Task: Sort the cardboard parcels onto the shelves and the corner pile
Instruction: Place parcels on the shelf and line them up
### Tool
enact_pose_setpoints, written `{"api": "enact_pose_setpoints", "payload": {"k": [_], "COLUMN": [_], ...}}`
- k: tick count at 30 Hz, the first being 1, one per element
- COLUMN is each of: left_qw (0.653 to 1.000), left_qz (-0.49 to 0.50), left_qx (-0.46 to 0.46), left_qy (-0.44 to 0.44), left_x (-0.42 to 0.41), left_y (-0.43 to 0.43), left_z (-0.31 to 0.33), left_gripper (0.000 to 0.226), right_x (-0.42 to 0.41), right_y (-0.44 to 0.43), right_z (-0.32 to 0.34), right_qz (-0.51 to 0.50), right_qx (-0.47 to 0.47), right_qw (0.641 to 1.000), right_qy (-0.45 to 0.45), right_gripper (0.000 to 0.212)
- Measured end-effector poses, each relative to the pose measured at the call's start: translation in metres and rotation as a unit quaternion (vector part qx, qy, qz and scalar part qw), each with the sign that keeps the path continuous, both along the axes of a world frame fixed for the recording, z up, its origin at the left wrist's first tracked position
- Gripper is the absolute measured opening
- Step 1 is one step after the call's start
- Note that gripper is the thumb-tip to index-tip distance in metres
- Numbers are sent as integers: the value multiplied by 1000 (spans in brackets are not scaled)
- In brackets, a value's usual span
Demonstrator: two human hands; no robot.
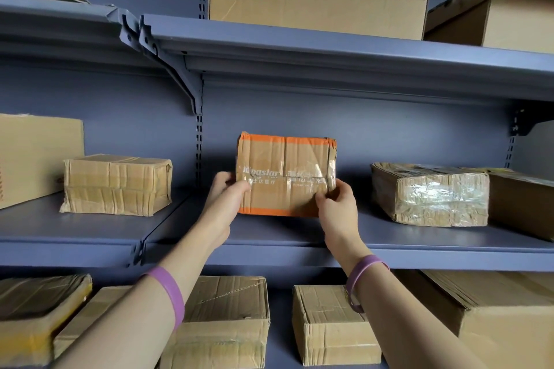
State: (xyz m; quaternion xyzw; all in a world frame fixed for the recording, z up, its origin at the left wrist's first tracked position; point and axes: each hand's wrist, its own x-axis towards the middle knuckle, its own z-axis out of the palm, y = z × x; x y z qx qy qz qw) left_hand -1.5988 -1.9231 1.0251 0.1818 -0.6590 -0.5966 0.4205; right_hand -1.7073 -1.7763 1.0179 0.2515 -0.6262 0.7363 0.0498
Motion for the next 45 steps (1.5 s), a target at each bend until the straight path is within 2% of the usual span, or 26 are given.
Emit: {"api": "enact_pose_setpoints", "payload": {"k": [4, 8, 11, 13, 15, 17, 21, 25, 28, 32, 39, 42, 45], "left_qw": [998, 994, 990, 989, 991, 991, 985, 976, 965, 957, 935, 950, 966], "left_qz": [0, 16, 26, 31, 54, 96, 136, 163, 183, 201, 261, 233, 181], "left_qx": [-29, -56, -72, -77, -73, -75, -106, -142, -180, -205, -239, -200, -137], "left_qy": [-54, -94, -120, -126, -93, -47, -18, 28, 58, 50, -17, -60, -121], "left_x": [-4, -7, -8, -7, -4, 1, 19, 48, 69, 98, 158, 173, 180], "left_y": [0, 1, 3, 7, 11, 14, 9, 2, -7, -35, -120, -156, -184], "left_z": [0, 1, 1, 1, 2, 6, 11, 17, 25, 31, 28, 24, 17], "left_gripper": [23, 18, 19, 29, 53, 64, 55, 44, 41, 43, 54, 64, 83], "right_x": [2, 5, 5, 5, 8, 17, 44, 78, 98, 117, 147, 158, 166], "right_y": [0, 2, 4, 7, 11, 11, 1, -25, -47, -83, -163, -193, -216], "right_z": [0, 3, 5, 5, 8, 14, 26, 30, 29, 28, 25, 25, 25], "right_qz": [-28, -41, -32, -43, -78, -103, -61, -11, 35, 89, 169, 190, 199], "right_qx": [69, 134, 131, 109, 80, 38, 16, -17, -10, 31, 82, 97, 99], "right_qw": [997, 990, 991, 993, 993, 988, 975, 960, 954, 958, 975, 976, 975], "right_qy": [0, 2, -8, 1, 46, 110, 214, 279, 296, 270, 121, 37, -28], "right_gripper": [55, 55, 57, 71, 80, 75, 68, 63, 60, 59, 62, 68, 90]}}
